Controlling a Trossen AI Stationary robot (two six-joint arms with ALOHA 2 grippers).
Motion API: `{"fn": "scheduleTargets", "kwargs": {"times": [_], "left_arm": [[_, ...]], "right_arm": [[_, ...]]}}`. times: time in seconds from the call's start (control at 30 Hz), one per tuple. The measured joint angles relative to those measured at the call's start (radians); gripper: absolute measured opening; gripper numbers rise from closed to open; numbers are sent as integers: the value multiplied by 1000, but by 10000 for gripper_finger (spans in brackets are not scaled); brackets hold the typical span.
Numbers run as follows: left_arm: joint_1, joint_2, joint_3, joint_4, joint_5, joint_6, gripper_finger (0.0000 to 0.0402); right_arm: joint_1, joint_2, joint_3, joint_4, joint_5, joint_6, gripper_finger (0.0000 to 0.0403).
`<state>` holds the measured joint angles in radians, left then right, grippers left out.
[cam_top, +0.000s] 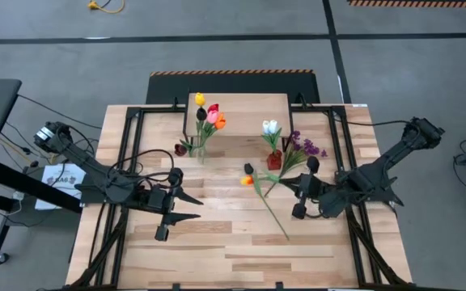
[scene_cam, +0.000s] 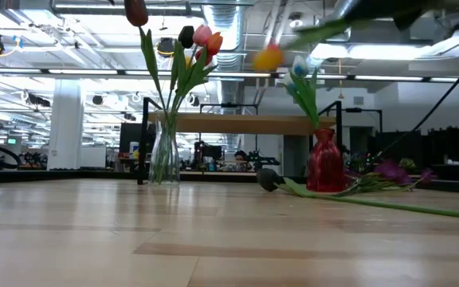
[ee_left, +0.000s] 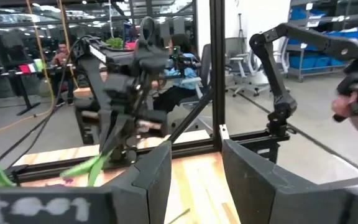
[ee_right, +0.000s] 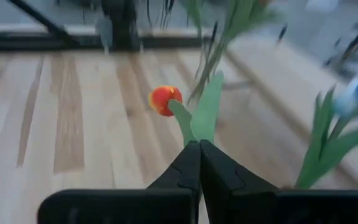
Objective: Pick and place flowers into a vace then onto a shelf
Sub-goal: Put the yellow flower into the red vase
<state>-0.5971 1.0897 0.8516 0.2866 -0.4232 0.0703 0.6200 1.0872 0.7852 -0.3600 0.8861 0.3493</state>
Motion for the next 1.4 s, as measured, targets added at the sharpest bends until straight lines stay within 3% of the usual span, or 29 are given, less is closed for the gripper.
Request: {"fn": "scheduleTargets", "kwargs": {"times": [0.3,0.5,0.63,0.8,1.13,1.4], "left_arm": [[-35,0,0,2,-112,68,135],[-34,0,0,13,-113,63,135],[-25,1,0,34,-112,63,135],[26,32,0,94,-96,62,135],[168,121,0,221,94,61,135],[230,176,0,300,116,59,135]], "right_arm": [[23,-3,3,395,95,-437,0],[-1,-3,4,674,68,-731,0],[-30,-3,4,811,-25,-850,0],[-86,-3,4,906,-156,-900,0],[-171,43,5,1051,-370,-905,0],[-212,128,5,1112,-422,-899,0]]}}
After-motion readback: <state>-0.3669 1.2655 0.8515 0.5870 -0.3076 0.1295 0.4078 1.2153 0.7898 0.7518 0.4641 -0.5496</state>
